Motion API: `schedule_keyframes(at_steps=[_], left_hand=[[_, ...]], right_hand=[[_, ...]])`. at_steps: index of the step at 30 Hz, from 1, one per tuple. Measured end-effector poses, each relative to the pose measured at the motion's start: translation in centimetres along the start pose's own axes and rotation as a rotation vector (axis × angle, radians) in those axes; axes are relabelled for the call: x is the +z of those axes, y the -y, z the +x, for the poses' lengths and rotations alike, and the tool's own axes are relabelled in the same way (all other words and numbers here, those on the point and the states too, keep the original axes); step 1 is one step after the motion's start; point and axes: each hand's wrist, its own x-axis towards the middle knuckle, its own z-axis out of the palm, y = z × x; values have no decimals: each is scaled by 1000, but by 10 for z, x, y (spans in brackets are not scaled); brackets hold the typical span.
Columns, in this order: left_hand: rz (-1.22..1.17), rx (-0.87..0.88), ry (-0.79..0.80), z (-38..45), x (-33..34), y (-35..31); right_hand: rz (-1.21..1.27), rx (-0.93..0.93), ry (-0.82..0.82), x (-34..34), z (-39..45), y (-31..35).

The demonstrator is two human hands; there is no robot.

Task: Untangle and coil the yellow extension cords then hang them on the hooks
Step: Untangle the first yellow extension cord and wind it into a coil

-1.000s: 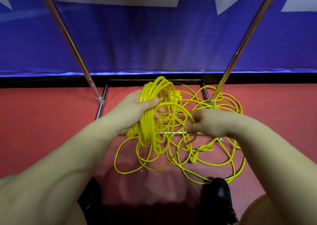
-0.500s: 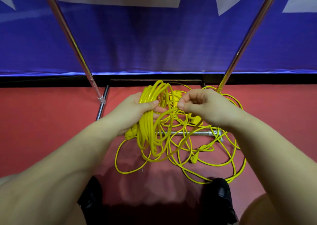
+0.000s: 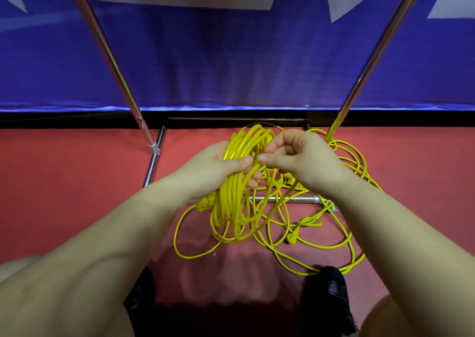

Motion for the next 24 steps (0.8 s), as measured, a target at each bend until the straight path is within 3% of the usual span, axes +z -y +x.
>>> schedule_keyframes(at_steps=[10,19,24], left_hand=[[-52,-2,-18,-4,6,-6],[-55,50,-228,0,-9,-8],[-128,102,-345,3,-22,-14]], right_hand=[[-143,21,-76,1,3,-3],[-608,298,460,1,-3,-22],[-564,287,534,12,-7,-31]])
